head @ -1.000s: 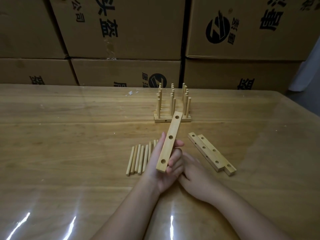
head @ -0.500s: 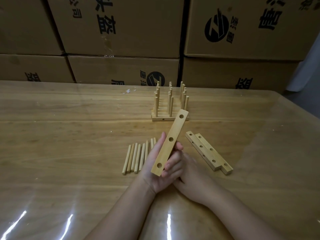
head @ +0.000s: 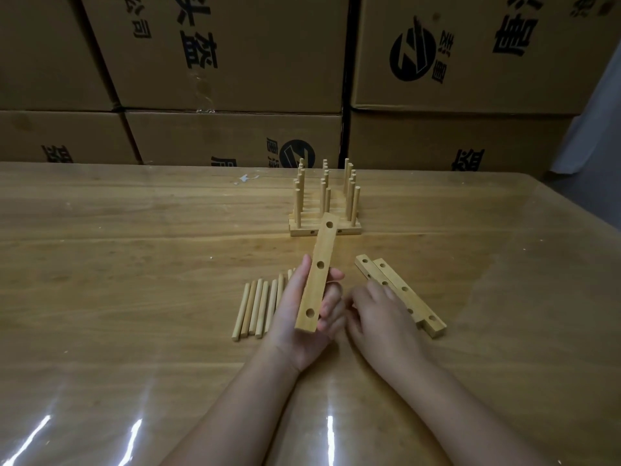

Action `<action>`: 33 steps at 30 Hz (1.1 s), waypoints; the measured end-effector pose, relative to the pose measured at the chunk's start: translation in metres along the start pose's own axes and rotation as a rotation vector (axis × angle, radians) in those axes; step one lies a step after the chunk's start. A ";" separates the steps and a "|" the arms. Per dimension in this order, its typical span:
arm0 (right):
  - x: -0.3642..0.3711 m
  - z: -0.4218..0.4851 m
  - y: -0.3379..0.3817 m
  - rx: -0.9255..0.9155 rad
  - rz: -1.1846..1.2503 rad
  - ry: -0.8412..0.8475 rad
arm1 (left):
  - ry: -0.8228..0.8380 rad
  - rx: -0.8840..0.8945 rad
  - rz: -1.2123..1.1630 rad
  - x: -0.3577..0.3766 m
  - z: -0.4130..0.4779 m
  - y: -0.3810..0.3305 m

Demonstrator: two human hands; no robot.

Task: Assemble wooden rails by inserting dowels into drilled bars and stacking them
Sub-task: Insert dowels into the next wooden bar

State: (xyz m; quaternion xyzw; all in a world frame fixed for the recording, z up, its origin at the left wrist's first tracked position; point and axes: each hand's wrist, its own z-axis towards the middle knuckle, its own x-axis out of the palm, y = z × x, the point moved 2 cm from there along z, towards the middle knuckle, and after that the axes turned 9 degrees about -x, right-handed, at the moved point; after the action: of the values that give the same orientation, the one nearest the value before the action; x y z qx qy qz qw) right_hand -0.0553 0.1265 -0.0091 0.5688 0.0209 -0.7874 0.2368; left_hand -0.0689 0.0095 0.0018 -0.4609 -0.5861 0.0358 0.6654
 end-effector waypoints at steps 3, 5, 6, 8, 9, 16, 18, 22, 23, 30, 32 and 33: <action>-0.001 0.001 -0.005 0.090 -0.049 -0.008 | -0.094 0.050 0.077 -0.003 0.002 0.000; 0.002 0.001 -0.006 0.116 -0.096 0.012 | -0.121 0.063 0.128 -0.006 0.003 0.001; 0.003 0.001 -0.007 0.121 -0.122 0.014 | -0.121 0.058 0.145 -0.008 0.005 0.001; 0.002 0.000 -0.008 0.127 -0.170 -0.007 | -0.142 0.073 0.195 -0.010 0.006 0.003; 0.000 0.000 -0.009 0.146 -0.153 -0.037 | -0.184 0.091 0.254 -0.011 0.007 0.003; -0.017 0.004 -0.025 0.201 0.600 -0.557 | -0.388 0.286 0.694 -0.009 0.008 0.011; -0.018 0.004 -0.024 0.156 0.650 -0.608 | -0.385 0.297 0.726 -0.008 0.008 0.010; -0.017 0.004 -0.024 0.072 0.598 -0.606 | -0.346 0.247 0.753 -0.007 0.009 0.010; -0.017 0.004 -0.024 0.068 0.592 -0.605 | -0.340 0.237 0.748 -0.006 0.008 0.010; -0.026 0.004 -0.029 0.085 0.475 -0.643 | -0.321 0.210 0.721 -0.003 0.004 0.007; -0.032 0.003 -0.031 0.087 0.424 -0.685 | -0.321 0.200 0.758 -0.002 0.004 0.008; -0.035 0.002 -0.032 0.085 0.407 -0.702 | -0.322 0.195 0.783 -0.002 0.004 0.008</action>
State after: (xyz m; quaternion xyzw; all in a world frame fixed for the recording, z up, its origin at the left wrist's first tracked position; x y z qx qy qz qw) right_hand -0.0615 0.1670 0.0160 0.2674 -0.2068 -0.8708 0.3569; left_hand -0.0688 0.0153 -0.0059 -0.5721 -0.4572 0.4124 0.5419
